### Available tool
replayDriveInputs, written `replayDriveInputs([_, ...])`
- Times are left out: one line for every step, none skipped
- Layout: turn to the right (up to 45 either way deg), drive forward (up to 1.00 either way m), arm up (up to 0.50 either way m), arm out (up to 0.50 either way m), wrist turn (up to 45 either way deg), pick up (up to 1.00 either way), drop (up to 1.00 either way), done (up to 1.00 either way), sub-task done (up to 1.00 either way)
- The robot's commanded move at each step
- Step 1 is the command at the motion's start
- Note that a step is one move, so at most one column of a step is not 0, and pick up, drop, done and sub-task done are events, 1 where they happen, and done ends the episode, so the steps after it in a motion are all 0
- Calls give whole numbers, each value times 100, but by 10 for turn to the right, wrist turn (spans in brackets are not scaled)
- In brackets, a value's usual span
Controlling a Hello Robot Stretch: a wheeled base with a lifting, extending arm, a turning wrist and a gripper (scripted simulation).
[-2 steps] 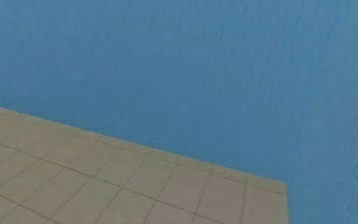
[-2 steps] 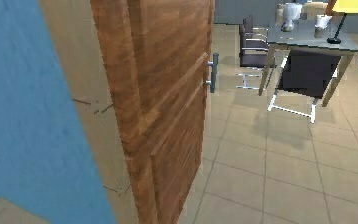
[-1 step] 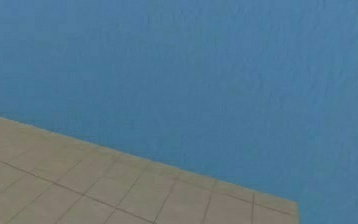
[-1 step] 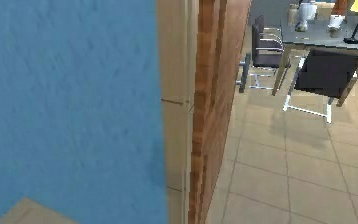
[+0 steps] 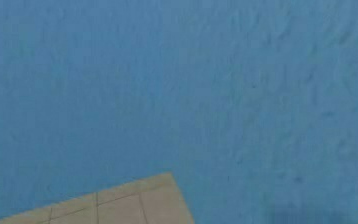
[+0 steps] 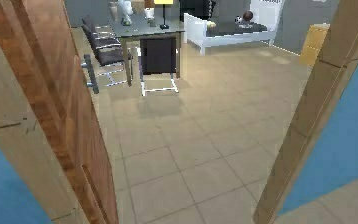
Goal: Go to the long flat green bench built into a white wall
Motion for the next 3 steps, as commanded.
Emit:
replayDriveInputs([450, 0, 0, 0, 0, 0, 0, 0, 0])
replayDriveInputs([450, 0, 0, 0, 0, 0, 0, 0, 0])
replayDriveInputs([210, 0, 0, 0, 0, 0, 0, 0, 0])
